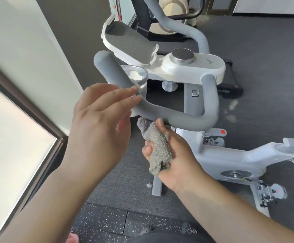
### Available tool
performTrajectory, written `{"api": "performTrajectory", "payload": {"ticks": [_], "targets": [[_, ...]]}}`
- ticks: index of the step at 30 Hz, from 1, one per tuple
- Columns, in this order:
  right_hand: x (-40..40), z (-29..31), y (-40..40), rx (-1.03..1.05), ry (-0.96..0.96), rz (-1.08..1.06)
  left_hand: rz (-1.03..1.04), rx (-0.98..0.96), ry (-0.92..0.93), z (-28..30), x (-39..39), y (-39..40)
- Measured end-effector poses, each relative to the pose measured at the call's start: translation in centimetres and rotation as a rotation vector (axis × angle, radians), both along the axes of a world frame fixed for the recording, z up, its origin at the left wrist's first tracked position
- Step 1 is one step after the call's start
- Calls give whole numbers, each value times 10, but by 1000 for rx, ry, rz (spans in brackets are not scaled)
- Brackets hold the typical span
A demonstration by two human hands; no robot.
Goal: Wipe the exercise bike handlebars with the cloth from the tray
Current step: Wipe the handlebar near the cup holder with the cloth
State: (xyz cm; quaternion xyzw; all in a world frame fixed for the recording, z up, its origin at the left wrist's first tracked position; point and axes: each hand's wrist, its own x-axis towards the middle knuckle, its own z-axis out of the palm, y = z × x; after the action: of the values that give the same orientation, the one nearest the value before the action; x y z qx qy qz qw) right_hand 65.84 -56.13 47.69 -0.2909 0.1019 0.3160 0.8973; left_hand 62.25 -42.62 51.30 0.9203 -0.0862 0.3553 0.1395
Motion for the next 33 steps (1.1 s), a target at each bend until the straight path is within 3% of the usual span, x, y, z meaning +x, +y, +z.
{"api": "performTrajectory", "payload": {"ticks": [11, 33], "targets": [[9, -18, -65, -268, -157, -16, 0, 2, 119, -21, 16, -56], [71, -23, -147, -406, -209, 14, 224, -31, 139, -43, 27, -106]]}}
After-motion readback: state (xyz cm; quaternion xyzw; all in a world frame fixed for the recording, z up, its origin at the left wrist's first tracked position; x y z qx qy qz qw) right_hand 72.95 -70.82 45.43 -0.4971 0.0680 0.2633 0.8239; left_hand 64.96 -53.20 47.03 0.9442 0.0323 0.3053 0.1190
